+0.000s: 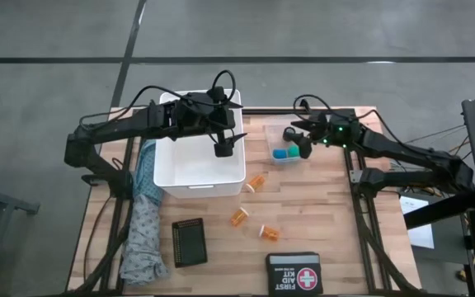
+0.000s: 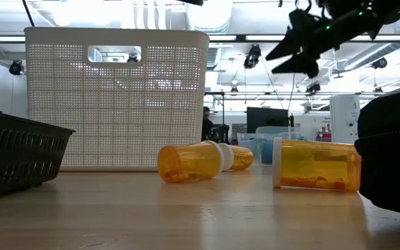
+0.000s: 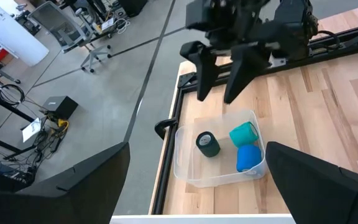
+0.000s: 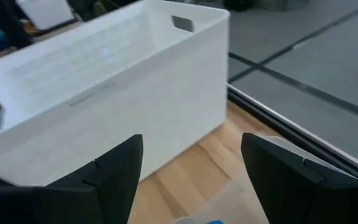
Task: Pick & place medical supplies in basket/bin
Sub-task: Put the bottom orange pill bottle into the black bin
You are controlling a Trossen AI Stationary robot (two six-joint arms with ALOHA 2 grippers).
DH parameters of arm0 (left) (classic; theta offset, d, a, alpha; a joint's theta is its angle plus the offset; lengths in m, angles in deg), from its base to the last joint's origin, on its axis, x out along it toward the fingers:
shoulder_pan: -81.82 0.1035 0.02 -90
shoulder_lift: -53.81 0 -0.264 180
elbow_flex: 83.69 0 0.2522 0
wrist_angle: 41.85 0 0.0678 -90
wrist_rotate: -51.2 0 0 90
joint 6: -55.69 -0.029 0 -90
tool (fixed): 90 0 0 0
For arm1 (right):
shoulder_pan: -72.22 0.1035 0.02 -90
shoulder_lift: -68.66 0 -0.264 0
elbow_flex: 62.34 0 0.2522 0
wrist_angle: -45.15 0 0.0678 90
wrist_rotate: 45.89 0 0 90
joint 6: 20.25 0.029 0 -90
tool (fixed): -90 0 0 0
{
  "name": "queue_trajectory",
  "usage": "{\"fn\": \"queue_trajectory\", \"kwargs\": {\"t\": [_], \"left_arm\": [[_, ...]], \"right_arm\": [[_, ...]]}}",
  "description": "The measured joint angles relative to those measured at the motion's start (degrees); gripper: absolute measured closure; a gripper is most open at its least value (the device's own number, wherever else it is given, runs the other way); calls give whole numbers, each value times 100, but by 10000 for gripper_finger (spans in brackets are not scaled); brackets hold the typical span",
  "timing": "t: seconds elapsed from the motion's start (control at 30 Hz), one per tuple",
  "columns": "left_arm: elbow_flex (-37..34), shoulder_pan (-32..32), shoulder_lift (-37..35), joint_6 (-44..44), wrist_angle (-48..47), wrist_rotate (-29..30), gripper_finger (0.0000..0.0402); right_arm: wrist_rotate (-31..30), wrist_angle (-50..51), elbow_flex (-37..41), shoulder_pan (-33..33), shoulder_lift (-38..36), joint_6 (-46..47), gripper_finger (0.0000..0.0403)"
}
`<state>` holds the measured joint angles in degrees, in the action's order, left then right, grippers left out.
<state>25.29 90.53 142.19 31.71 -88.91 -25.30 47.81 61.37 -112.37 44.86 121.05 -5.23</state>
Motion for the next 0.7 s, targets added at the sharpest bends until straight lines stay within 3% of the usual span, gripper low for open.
{"fn": "queue_trajectory", "kwargs": {"t": [0.2,0.37,0.7], "left_arm": [[0,-2,0,0,1,1,20],[0,0,0,2,1,0,20],[0,-2,0,13,0,0,20]], "right_arm": [[580,3,2,8,-132,1,145],[1550,-372,2,13,-144,104,147],[1595,-612,2,212,-135,495,142]]}}
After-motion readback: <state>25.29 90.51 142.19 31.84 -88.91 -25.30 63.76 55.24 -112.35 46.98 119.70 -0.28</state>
